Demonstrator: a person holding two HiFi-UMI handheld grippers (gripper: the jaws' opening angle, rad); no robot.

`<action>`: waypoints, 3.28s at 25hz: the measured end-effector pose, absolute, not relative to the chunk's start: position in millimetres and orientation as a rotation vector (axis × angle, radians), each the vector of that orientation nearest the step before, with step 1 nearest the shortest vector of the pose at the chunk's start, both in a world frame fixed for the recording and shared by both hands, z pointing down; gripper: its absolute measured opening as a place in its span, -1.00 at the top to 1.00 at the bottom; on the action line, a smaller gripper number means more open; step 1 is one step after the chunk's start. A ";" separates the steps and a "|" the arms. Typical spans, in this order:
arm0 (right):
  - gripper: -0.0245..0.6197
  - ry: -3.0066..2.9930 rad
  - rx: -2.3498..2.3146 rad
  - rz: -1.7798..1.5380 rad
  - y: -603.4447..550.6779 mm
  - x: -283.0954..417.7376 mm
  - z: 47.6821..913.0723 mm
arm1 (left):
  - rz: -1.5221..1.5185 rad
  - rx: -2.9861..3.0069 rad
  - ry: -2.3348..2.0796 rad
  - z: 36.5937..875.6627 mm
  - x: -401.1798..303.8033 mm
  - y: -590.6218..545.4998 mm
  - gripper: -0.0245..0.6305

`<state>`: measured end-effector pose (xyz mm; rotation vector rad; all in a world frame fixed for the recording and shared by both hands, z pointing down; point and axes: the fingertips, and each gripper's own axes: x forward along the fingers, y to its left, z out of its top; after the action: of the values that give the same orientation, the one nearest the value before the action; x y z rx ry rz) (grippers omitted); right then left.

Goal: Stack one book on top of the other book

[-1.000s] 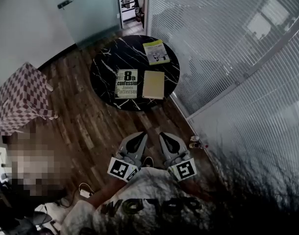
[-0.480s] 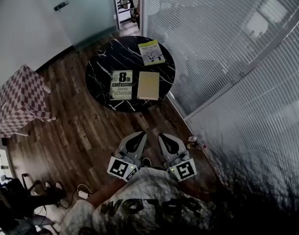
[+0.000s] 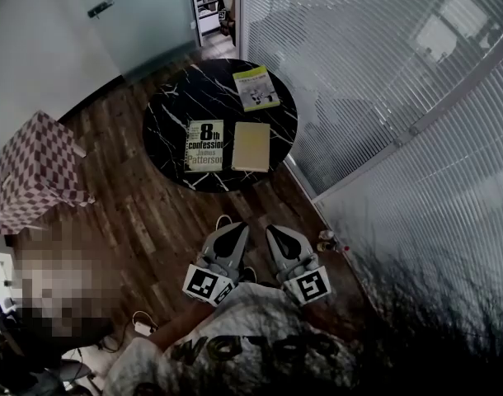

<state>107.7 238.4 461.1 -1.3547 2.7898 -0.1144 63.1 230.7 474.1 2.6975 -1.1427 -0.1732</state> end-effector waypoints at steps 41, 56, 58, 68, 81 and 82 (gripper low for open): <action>0.92 2.828 -1.587 -0.148 -74.6 65.2 503.0 | -0.040 2.652 -0.973 529.2 2.9 -79.0 0.92; 0.58 2.938 -1.814 -0.740 -119.5 151.1 695.2 | 0.500 2.321 -0.965 726.1 30.1 -114.5 0.60; 0.51 2.923 -1.831 -0.874 -124.3 155.7 724.3 | 0.575 2.265 -0.942 754.2 31.4 -118.8 0.52; 0.14 2.809 -1.864 -1.465 -119.6 172.5 840.6 | 0.750 2.017 -0.891 840.6 36.4 -127.5 0.35; 0.10 2.713 -1.644 -1.721 -120.7 161.9 872.2 | 0.748 1.932 -0.829 871.2 50.1 -127.9 0.31; 0.10 2.719 -1.634 -1.724 -120.4 159.9 873.5 | 0.745 1.936 -0.815 873.5 53.5 -127.0 0.31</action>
<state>159.9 -120.4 873.5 -1.6337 2.7186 -1.7239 53.5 -127.0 873.5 1.9363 -0.8153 0.7454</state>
